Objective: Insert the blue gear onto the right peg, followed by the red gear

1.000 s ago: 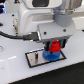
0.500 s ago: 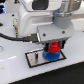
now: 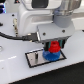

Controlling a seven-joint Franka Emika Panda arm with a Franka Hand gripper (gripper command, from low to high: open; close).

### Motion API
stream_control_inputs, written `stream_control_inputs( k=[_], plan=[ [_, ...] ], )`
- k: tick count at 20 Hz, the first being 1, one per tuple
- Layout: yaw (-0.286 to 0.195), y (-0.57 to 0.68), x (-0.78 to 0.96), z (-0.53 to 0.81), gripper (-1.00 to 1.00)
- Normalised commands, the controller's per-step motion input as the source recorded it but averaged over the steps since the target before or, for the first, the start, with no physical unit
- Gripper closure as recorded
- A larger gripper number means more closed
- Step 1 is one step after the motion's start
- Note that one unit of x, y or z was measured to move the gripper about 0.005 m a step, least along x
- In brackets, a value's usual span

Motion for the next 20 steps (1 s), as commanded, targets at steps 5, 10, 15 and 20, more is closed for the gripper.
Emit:
stream_control_inputs(
  k=[5, 10, 15, 20],
  plan=[
    [0.000, -0.09, 0.07, 0.10, 1.00],
    [0.000, -0.08, 0.06, -0.02, 1.00],
    [0.000, -0.08, 0.10, 0.06, 1.00],
    [0.000, -0.04, 0.17, 0.09, 1.00]
  ],
)
